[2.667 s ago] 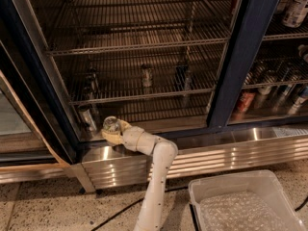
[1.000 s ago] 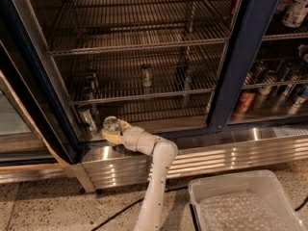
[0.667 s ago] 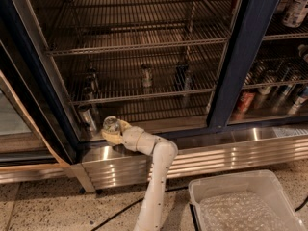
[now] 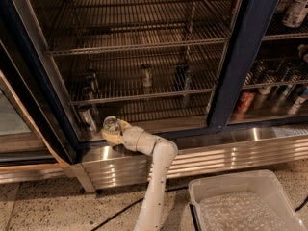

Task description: Pick 7up can from bottom shelf of fridge

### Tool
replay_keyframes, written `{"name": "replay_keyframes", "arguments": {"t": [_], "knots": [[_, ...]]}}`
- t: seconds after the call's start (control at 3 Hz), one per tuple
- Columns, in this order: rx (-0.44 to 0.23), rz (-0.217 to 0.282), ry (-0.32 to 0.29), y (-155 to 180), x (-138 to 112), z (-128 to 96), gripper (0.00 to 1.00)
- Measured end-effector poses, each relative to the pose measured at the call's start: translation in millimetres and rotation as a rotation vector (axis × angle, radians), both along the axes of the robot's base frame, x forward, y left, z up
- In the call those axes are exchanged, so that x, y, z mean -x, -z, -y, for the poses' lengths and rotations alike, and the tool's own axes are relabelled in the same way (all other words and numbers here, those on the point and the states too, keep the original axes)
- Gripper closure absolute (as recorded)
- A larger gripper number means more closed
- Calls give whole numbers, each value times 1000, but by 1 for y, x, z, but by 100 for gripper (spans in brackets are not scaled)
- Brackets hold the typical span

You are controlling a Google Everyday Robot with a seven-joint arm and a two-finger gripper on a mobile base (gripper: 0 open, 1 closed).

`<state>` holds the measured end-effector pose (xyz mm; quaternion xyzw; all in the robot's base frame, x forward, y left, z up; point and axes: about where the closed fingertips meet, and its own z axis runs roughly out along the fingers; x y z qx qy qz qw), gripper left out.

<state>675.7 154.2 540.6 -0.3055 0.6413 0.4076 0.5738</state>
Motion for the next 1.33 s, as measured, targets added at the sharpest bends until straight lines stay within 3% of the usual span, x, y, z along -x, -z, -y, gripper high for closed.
{"name": "replay_keyframes", "arguments": {"t": [1.33], "knots": [[0, 0, 0, 0, 0, 0, 100]]}}
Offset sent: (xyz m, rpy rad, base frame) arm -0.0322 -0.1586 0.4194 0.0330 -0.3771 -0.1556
